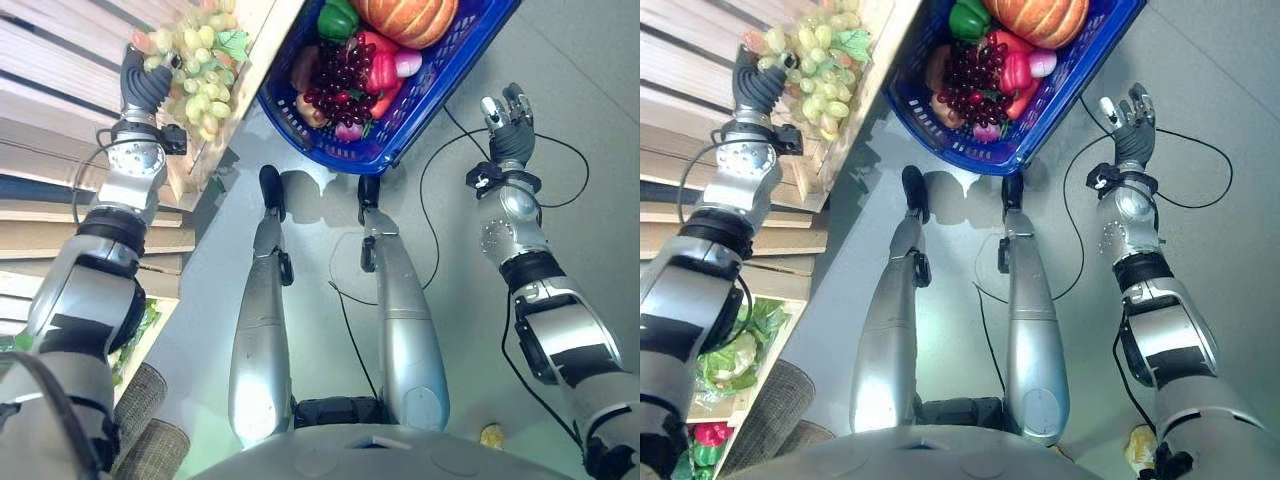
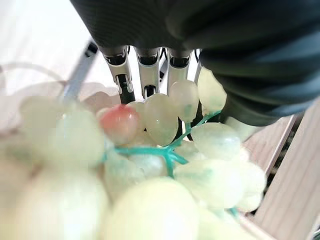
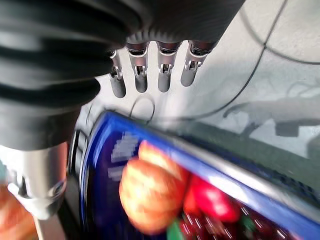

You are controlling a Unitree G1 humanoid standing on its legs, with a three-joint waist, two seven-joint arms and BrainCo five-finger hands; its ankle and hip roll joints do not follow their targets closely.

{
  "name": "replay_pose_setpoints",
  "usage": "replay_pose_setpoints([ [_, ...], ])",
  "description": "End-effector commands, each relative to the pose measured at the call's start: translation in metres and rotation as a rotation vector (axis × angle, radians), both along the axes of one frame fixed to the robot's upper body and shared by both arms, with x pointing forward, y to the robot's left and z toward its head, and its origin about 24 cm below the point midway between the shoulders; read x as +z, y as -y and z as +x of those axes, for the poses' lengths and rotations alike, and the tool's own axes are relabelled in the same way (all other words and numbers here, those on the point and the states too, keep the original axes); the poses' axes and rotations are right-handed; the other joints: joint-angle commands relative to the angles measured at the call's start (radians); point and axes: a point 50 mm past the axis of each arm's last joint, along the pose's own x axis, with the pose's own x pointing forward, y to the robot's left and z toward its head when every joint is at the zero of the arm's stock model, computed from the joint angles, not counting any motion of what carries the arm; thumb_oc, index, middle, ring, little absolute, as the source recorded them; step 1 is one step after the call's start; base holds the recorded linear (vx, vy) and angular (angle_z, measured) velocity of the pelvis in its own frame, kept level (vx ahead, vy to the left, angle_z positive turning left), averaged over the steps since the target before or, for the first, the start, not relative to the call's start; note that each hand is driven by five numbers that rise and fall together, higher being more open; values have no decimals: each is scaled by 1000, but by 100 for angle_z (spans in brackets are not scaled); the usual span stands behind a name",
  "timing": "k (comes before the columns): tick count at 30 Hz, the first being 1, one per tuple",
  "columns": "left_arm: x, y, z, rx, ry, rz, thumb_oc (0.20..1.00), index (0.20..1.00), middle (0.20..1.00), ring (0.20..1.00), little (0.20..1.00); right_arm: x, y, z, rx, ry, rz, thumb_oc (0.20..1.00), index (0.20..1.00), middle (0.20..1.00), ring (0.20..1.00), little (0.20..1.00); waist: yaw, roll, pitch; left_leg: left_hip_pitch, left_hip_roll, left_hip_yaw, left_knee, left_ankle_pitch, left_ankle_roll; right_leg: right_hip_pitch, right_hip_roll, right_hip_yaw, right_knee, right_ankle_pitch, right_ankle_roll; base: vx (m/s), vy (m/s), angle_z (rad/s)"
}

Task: Pick up fruits and vegetables into the basket

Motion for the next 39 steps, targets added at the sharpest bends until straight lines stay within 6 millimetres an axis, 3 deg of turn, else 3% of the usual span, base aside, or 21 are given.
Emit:
replay_pose_setpoints([
  [1,15,1,-13,-78,207,-160,200,200,200,200,200,2,-17,-14,58,82,-106,1000,1000,1000,1000,1000,4,0,-48,-8,-31,3,85,-114,48,66,-2,7,-162,103,39,-7,-22,4],
  [4,8,11,-23,-162,264,-184,200,200,200,200,200,4,-34,-23,133,122,-156,1000,1000,1000,1000,1000,9,1,-48,-4,-34,1,82,-114,51,72,-6,2,-162,99,41,-3,-15,3],
  [7,3,33,-35,-261,336,-209,200,200,200,200,200,8,-57,-33,227,163,-205,1000,1000,1000,1000,1000,18,6,-48,2,-40,-4,78,-113,57,80,-11,-4,-165,96,43,0,0,0],
  [13,10,59,-55,-381,439,-208,200,200,200,200,200,16,-85,-45,390,195,-225,1000,1000,1000,1000,1000,33,8,-48,9,-45,-9,81,-110,62,89,-16,-15,-155,91,44,5,-16,4],
  [28,47,102,-88,-653,618,-168,200,200,200,200,200,34,-124,-58,647,208,-208,1000,1000,1000,1000,1000,45,13,-48,26,-53,-9,81,-99,68,114,-24,-17,-161,96,39,1,-3,1],
  [39,60,133,-103,-837,656,-146,200,200,200,200,200,41,-147,-62,743,218,-148,1000,1000,1000,1000,1000,50,13,-48,43,-58,-8,71,-92,73,135,-25,-18,-176,108,37,2,-12,2],
])
